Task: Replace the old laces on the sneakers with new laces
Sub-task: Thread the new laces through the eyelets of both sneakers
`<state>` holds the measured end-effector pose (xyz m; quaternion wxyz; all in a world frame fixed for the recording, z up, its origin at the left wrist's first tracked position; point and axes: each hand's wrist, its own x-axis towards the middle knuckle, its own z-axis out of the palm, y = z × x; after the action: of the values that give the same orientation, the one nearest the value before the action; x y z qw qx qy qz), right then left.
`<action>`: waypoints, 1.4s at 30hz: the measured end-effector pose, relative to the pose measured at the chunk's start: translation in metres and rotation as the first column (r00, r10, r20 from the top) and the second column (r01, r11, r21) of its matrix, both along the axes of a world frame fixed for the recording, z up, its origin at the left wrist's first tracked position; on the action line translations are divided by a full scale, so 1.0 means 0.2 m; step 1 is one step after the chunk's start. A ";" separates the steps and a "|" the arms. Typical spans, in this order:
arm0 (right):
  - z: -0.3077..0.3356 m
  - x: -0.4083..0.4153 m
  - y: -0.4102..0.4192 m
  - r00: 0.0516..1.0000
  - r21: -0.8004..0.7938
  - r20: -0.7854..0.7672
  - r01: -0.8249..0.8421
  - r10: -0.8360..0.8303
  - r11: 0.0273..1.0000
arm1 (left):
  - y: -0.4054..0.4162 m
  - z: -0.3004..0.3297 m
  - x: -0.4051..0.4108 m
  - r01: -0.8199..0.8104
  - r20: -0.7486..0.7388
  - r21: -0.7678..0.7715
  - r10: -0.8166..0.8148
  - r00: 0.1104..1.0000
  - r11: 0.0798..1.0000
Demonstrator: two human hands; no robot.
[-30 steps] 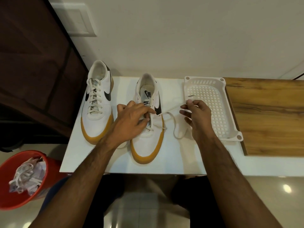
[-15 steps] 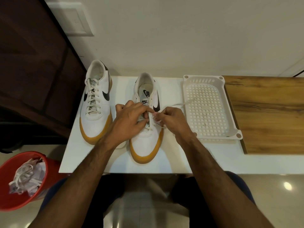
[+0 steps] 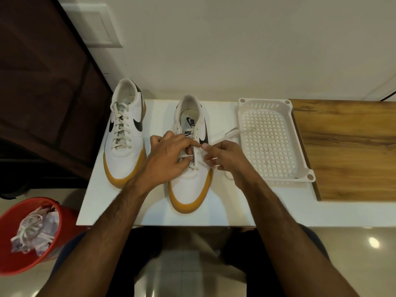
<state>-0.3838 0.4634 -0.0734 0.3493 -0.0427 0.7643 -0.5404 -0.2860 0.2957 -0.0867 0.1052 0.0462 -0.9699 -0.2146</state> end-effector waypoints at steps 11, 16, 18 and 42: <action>0.02 -0.07 0.06 0.958 -0.155 0.020 0.286 -0.286 0.946 | -0.01 0.02 0.00 0.010 0.057 0.076 -0.014 0.998 0.997; 0.01 -0.08 0.07 0.921 -0.170 0.076 0.390 -0.382 0.905 | -0.01 0.01 0.01 0.028 0.031 0.118 -0.032 0.999 0.993; 0.02 -0.05 0.04 0.981 -0.069 0.069 0.189 -0.184 0.980 | -0.01 0.01 0.01 0.030 0.028 0.135 -0.034 0.999 0.990; -0.03 -0.02 0.01 0.968 -0.210 0.184 0.207 -0.170 0.956 | -0.10 0.01 0.03 0.086 -0.011 0.470 -0.091 0.996 0.879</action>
<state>-0.3875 0.4658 -0.0796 0.3506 0.0356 0.6666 -0.6568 -0.2794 0.2755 -0.0856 0.0754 0.0271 -0.8908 -0.4472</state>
